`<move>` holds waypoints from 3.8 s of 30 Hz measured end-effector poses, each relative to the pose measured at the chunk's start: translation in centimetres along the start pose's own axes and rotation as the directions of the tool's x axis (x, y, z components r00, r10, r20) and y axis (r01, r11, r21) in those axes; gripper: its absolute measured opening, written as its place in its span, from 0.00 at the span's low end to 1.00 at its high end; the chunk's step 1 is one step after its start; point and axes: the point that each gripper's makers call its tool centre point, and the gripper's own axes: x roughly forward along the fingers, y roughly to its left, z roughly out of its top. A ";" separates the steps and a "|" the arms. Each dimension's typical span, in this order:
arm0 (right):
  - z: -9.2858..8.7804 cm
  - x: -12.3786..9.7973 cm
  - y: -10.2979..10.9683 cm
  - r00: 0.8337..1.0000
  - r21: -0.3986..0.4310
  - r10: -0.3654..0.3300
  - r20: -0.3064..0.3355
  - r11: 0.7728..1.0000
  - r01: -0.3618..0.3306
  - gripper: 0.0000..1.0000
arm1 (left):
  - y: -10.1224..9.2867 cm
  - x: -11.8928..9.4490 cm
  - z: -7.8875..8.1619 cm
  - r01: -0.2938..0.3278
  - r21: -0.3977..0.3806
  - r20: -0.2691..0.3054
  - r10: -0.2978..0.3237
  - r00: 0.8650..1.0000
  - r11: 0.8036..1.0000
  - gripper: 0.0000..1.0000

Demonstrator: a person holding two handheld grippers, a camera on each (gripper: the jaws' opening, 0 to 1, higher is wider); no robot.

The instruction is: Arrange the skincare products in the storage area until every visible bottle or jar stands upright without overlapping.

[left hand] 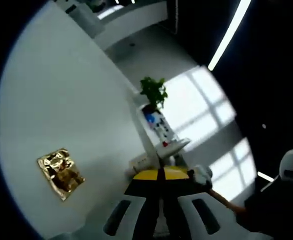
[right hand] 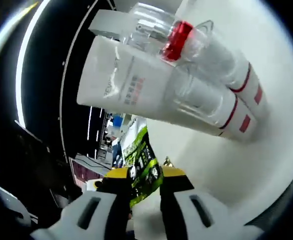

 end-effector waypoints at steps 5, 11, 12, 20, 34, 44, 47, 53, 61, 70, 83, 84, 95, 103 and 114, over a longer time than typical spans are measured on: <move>0.2 -0.1 0.6 1.000 0.013 0.018 0.009 1.000 -0.018 0.04 | -0.1 0.0 0.2 0.008 -0.008 0.003 -0.008 1.000 1.000 0.00; 0.7 -0.3 1.2 0.999 0.019 0.049 0.016 0.999 -0.050 0.01 | -0.4 0.2 0.3 0.030 -0.008 0.014 -0.030 0.999 1.000 0.00; 0.8 -0.3 1.4 0.998 0.016 0.056 0.018 0.998 -0.057 0.01 | -0.4 0.2 0.3 0.030 -0.006 0.015 -0.030 0.999 1.000 0.00; 0.7 -0.9 2.3 0.996 -0.027 0.087 -0.017 0.996 -0.087 0.01 | 0.2 0.4 1.0 0.039 -0.019 0.035 -0.038 0.999 0.999 0.08; -0.1 -1.8 3.0 0.991 -0.028 0.117 -0.059 0.993 -0.119 0.01 | 1.4 0.9 3.4 0.043 -0.042 0.076 -0.040 0.996 0.998 0.06; -0.4 -2.8 2.7 0.991 -0.050 0.104 -0.089 0.993 -0.109 0.01 | 1.8 1.3 4.7 0.048 -0.063 0.098 -0.042 0.994 0.997 0.05; -0.4 -2.9 2.5 0.992 -0.061 0.092 -0.090 0.993 -0.097 0.01 | 2.1 1.6 4.3 0.030 -0.063 0.078 -0.025 0.997 0.998 0.04; -0.4 -2.9 1.9 0.993 -0.053 0.079 -0.091 0.995 -0.084 0.01 | 2.5 1.9 3.9 0.016 -0.093 0.067 -0.009 0.998 0.996 0.00; -0.9 -2.7 0.2 0.994 -0.078 0.002 -0.114 0.997 -0.011 0.01 | 4.9 1.9 2.3 -0.135 0.032 -0.015 0.135 0.991 0.990 0.00; -1.3 -2.7 -2.3 0.986 -0.120 -0.088 -0.141 0.990 0.071 0.01 | 6.9 2.7 0.7 -0.251 0.181 -0.099 0.271 0.957 0.951 0.00; -1.3 -2.9 -4.6 0.968 -0.227 -0.188 -0.167 0.963 0.148 0.01 | 9.4 3.9 -1.6 -0.345 0.389 -0.183 0.439 0.880 0.854 0.00; -1.3 -2.9 -5.0 0.965 -0.227 -0.200 -0.170 0.961 0.159 0.01 | 9.6 3.9 -1.8 -0.348 0.415 -0.190 0.455 0.870 0.840 0.00; -1.6 -3.3 -6.6 0.949 -0.231 -0.260 -0.180 0.949 0.216 0.02 | 10.5 4.8 -3.3 -0.311 0.740 -0.172 0.615 0.769 0.596 0.00; -1.5 -3.1 -5.6 0.961 -0.231 -0.215 -0.173 0.958 0.173 0.01 | 10.0 5.3 -4.1 -0.265 0.820 -0.156 0.644 0.749 0.507 0.00; -1.2 -3.9 -6.7 0.954 -0.186 -0.257 -0.154 0.956 0.228 0.03 | 10.2 5.6 -3.5 -0.223 0.893 -0.118 0.681 0.723 0.391 0.00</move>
